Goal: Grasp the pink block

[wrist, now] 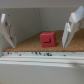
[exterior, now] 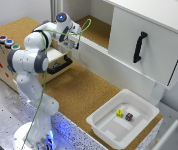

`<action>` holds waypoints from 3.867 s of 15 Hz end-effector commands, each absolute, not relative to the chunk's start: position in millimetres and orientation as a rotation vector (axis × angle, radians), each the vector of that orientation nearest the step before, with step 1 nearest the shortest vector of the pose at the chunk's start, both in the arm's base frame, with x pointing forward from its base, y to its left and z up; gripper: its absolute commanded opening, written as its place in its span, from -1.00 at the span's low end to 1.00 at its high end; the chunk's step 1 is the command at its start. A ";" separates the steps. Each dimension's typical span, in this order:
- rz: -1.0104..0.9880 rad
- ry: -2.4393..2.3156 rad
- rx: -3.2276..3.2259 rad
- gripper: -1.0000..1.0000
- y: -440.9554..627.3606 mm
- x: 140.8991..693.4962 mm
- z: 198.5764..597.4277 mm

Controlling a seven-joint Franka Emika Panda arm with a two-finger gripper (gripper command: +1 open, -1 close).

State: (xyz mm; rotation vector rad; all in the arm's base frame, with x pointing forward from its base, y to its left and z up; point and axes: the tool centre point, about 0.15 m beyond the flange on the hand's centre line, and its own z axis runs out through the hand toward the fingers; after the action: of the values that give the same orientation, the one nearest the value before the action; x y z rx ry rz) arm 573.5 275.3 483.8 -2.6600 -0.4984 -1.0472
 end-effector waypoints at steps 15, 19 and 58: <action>-1.057 -0.536 -2.686 -1.00 303.3 672.3 465.3; -1.069 -0.493 -2.690 -1.00 305.2 680.1 461.7; -0.620 -1.392 -2.366 -1.00 230.3 433.2 494.2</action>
State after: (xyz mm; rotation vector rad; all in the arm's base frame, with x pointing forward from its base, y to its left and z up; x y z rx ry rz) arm 476.3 234.5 515.8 -2.4567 -1.3190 -0.5384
